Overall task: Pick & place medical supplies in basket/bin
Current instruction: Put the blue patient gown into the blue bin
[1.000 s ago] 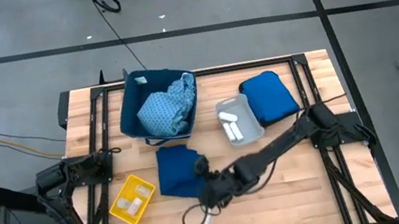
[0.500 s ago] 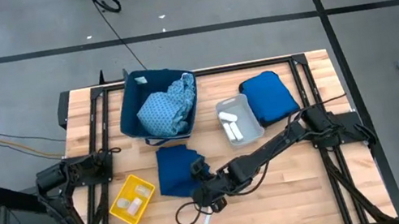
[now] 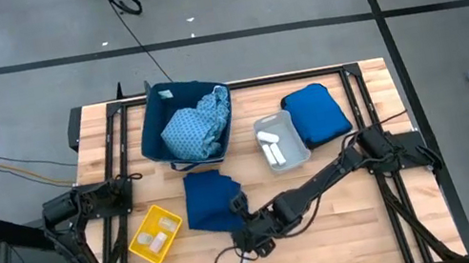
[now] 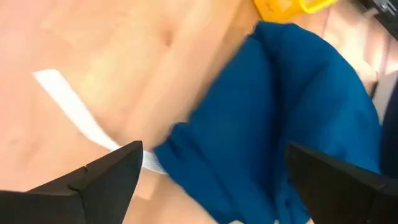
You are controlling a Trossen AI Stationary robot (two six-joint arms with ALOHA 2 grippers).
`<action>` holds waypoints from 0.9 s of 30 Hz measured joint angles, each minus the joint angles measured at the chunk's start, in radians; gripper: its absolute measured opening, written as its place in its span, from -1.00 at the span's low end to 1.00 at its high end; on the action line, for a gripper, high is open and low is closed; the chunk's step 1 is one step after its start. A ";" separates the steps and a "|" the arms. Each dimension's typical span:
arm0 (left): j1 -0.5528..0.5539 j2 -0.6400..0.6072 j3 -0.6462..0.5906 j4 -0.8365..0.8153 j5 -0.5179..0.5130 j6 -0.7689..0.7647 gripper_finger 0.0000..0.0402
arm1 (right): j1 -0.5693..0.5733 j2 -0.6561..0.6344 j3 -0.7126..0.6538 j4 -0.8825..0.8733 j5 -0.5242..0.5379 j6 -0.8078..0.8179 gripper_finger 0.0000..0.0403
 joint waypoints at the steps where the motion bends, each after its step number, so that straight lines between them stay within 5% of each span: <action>1: 0.000 0.000 0.000 0.000 0.003 0.000 0.39 | 0.007 0.000 0.000 0.001 0.000 0.000 0.95; 9: 0.000 0.000 0.000 0.000 0.005 0.002 0.39 | 0.062 0.000 0.000 0.060 0.059 -0.015 0.95; 18: -0.001 0.000 0.000 0.000 0.008 0.002 0.39 | 0.119 -0.001 0.000 0.171 0.392 -0.112 0.89; 27: -0.001 0.000 0.000 0.000 0.009 0.002 0.39 | 0.111 -0.001 0.000 0.226 0.315 -0.105 0.89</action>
